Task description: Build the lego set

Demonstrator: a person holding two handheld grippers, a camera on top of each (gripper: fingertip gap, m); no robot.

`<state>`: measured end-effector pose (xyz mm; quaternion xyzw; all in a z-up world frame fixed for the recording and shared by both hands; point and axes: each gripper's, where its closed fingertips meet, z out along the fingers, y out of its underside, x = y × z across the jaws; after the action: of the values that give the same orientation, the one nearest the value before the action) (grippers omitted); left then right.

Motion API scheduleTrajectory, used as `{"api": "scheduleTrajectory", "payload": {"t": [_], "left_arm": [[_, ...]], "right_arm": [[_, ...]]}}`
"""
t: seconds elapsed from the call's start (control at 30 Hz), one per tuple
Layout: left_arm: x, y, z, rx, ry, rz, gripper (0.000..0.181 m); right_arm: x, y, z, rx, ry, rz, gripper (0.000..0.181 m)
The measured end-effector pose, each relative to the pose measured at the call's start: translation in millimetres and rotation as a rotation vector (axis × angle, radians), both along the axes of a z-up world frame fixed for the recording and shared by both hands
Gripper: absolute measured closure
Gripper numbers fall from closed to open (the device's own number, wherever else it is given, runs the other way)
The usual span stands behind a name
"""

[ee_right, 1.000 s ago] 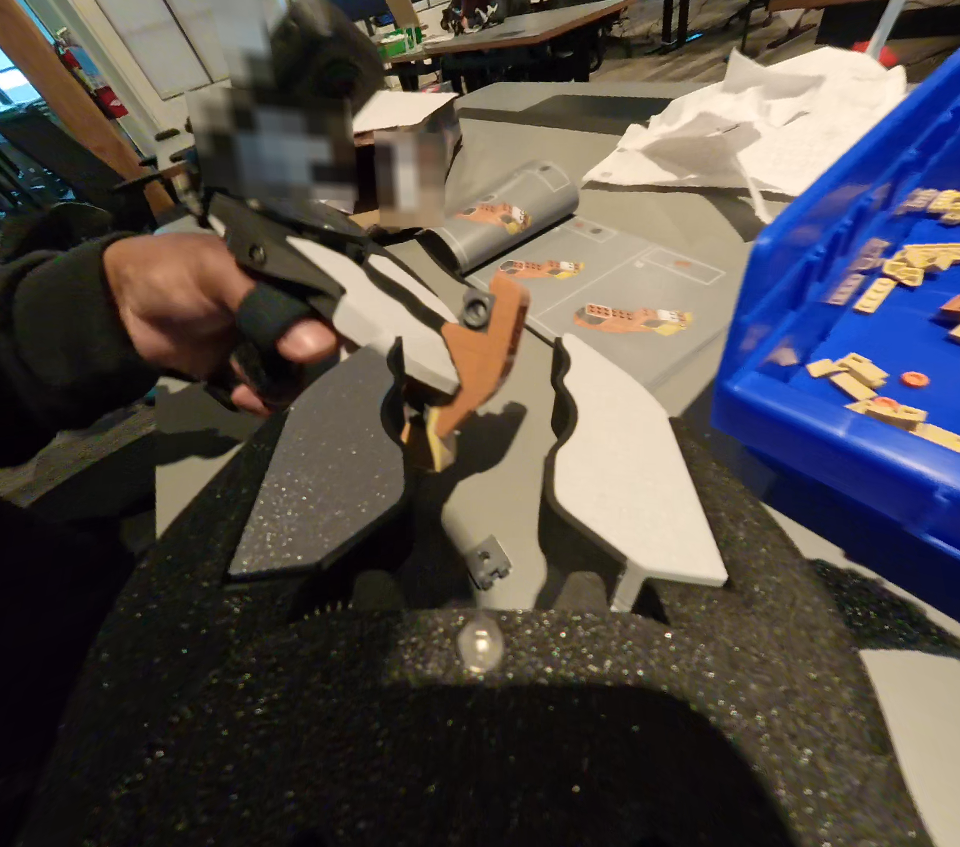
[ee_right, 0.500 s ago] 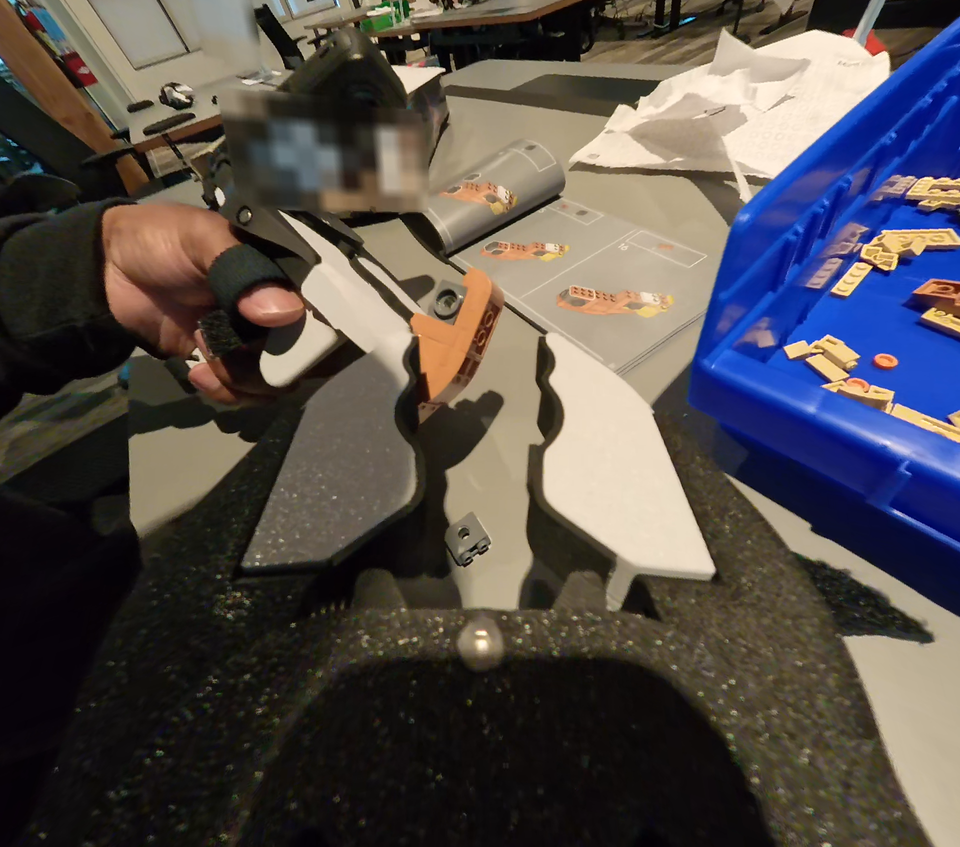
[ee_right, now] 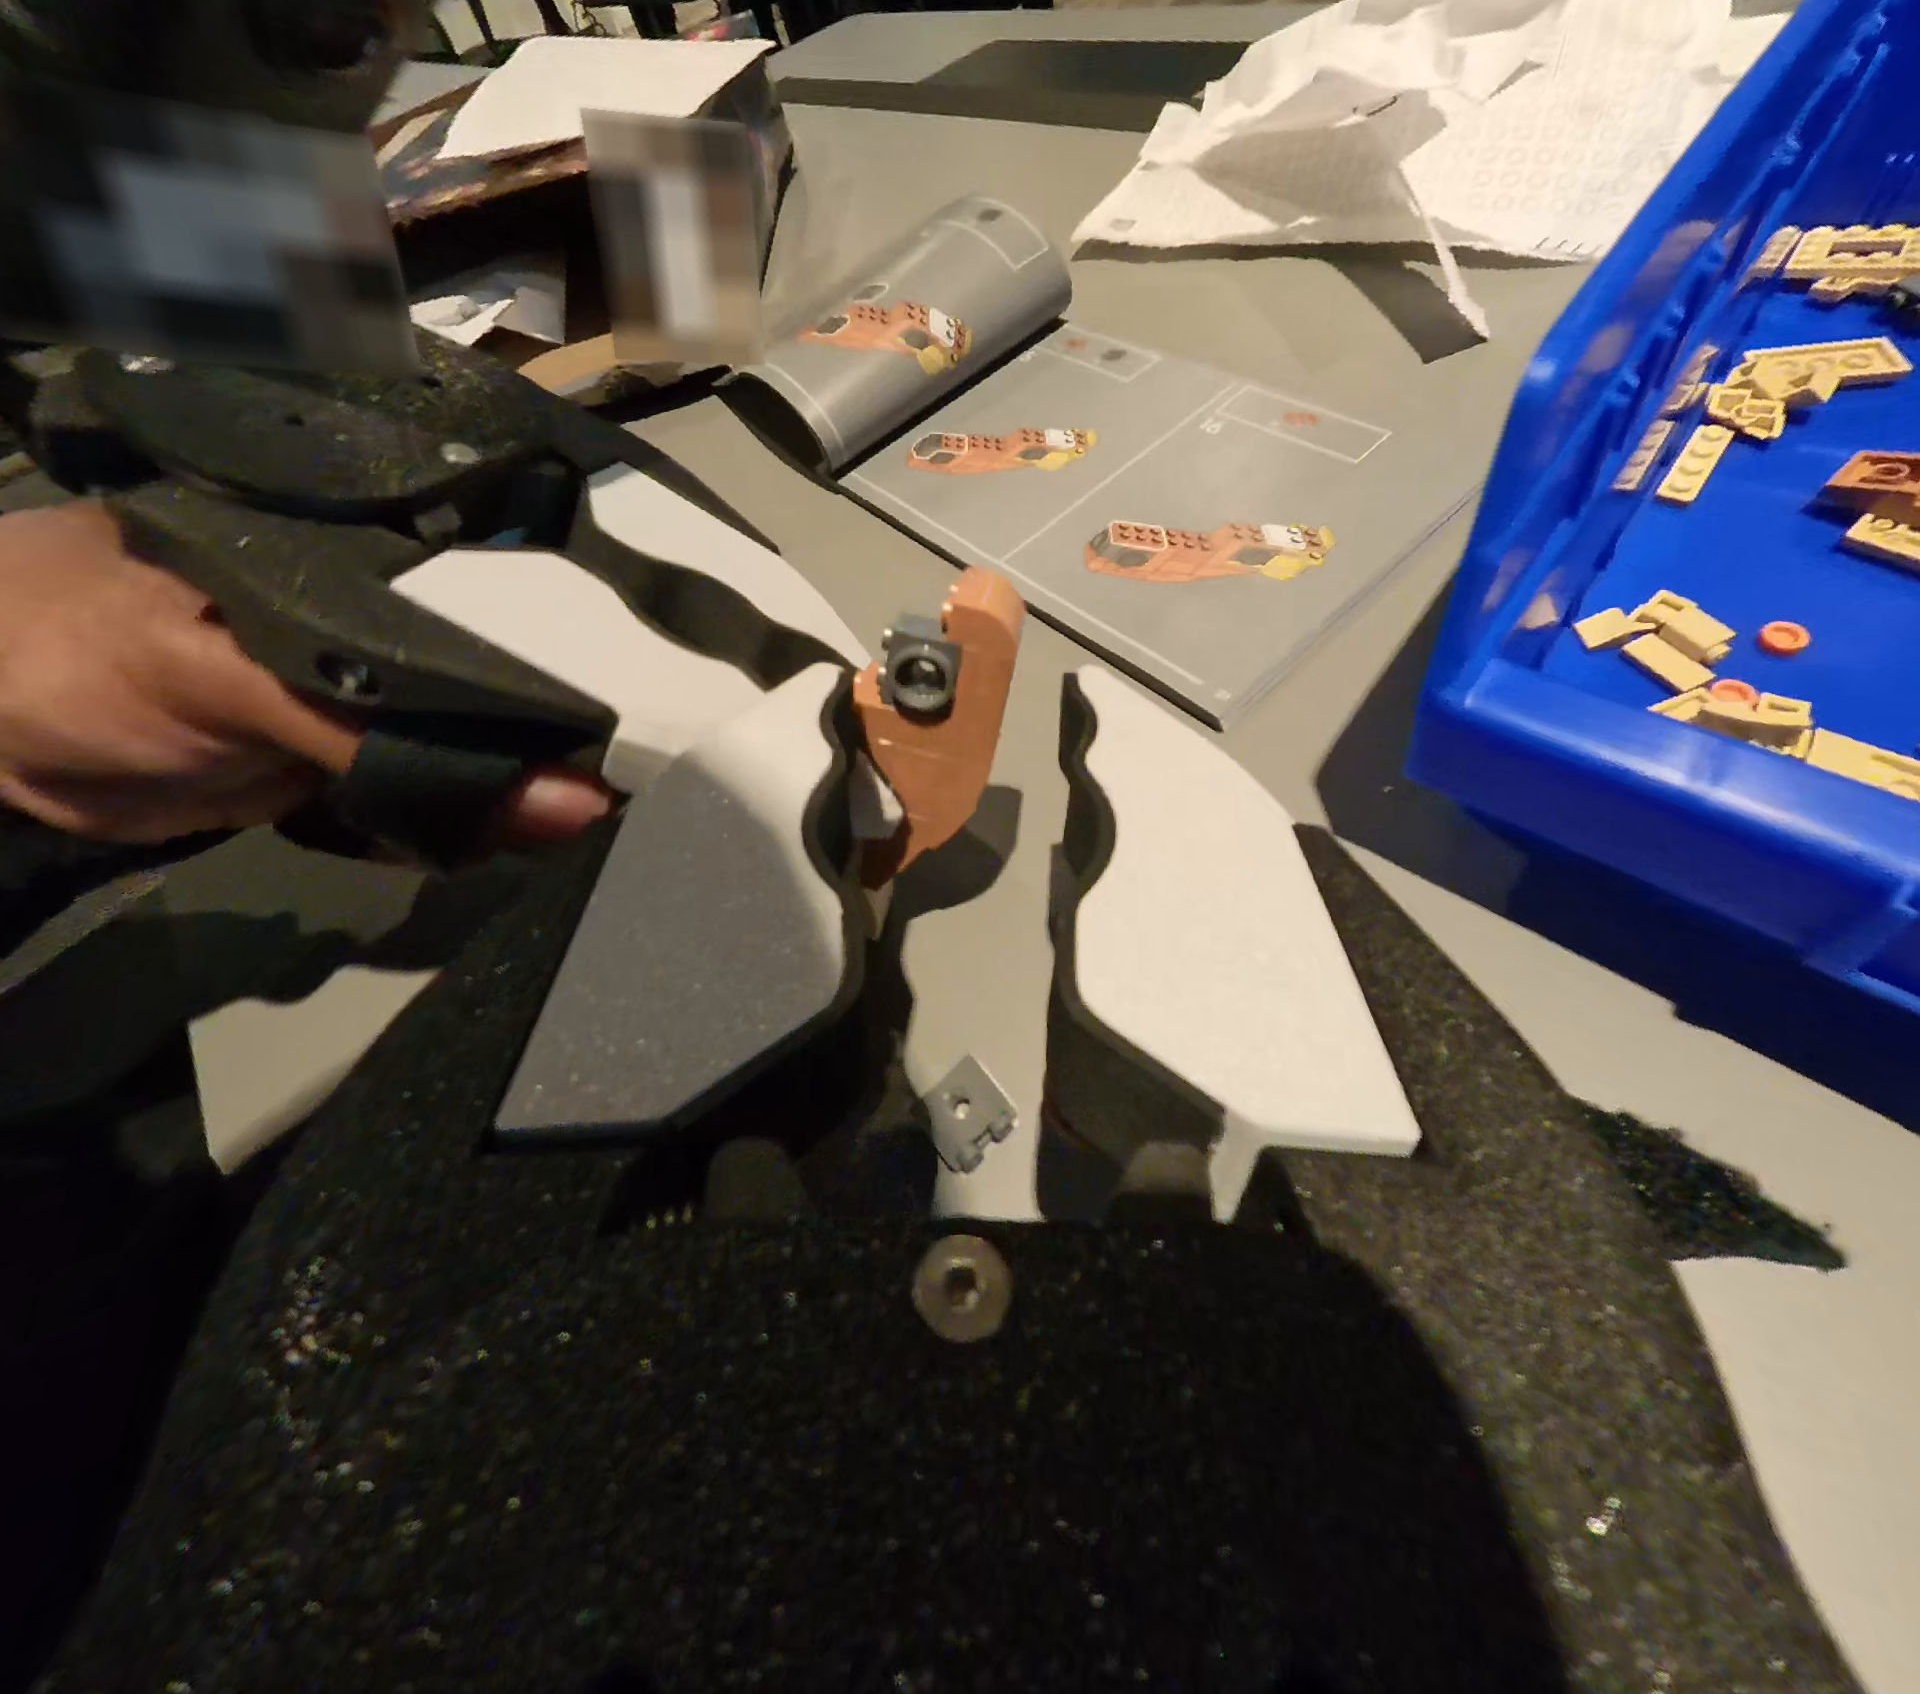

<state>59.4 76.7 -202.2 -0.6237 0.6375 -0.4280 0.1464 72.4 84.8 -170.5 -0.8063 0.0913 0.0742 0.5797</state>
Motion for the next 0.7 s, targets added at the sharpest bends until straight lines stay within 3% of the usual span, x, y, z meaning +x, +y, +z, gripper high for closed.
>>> {"api": "scheduleTrajectory", "payload": {"t": [0.7], "left_arm": [[-2.7, -1.7, -0.2, 0.097, -0.038, 0.004, 0.165]], "right_arm": [[-0.5, 10.5, -2.2, -0.014, -0.098, -0.025, 0.155]]}}
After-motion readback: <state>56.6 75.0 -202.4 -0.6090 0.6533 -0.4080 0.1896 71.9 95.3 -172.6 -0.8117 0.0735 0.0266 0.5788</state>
